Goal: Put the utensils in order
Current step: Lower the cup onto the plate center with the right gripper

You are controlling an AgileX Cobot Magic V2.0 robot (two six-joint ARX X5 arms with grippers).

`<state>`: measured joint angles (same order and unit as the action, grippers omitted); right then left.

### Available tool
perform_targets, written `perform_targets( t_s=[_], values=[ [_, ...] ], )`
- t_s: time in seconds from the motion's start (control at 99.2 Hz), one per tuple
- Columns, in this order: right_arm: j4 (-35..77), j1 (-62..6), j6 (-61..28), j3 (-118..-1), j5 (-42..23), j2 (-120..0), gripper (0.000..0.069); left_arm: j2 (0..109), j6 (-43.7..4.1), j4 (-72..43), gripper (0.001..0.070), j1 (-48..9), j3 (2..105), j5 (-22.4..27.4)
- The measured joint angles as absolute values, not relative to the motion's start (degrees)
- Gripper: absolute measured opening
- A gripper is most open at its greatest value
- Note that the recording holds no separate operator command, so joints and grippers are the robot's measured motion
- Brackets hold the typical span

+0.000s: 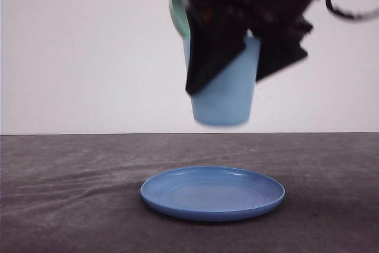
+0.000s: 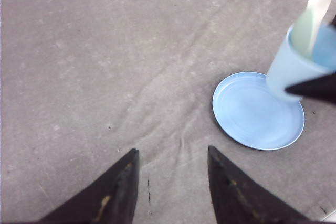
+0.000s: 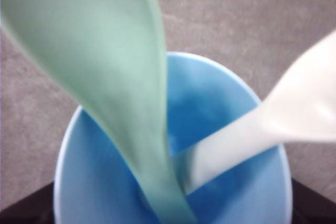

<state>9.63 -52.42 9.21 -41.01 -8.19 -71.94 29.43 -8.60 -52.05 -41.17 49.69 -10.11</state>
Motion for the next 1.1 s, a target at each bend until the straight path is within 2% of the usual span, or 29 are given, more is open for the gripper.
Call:
perform_targets(
  t_s=[0.393, 0.625, 0.988, 1.039, 1.099],
  values=[
    [-0.08, -52.47, 10.76, -37.34, -8.84, -77.80, 0.0425, 29.43, -8.60, -52.05, 0.0240, -41.17, 49.69, -10.11],
    [-1.58, -52.47, 10.79, -37.32, -8.82, -83.33, 0.0425, 29.43, -8.60, -52.05, 0.0240, -41.17, 49.69, -10.11],
    [-3.90, -52.49, 10.81, -37.34, -9.02, -84.47, 0.0426, 29.43, -8.60, -52.07, 0.0240, -41.17, 49.69, -10.11],
    [-3.86, -52.49, 10.83, -37.34, -9.02, -84.47, 0.0446, 29.43, -8.60, -52.07, 0.0240, -41.17, 49.69, -10.11],
    [-3.68, -52.49, 10.94, -37.34, -9.04, -84.53, 0.0510, 29.43, -8.60, -52.07, 0.0240, -41.17, 49.69, -10.11]
  ],
)
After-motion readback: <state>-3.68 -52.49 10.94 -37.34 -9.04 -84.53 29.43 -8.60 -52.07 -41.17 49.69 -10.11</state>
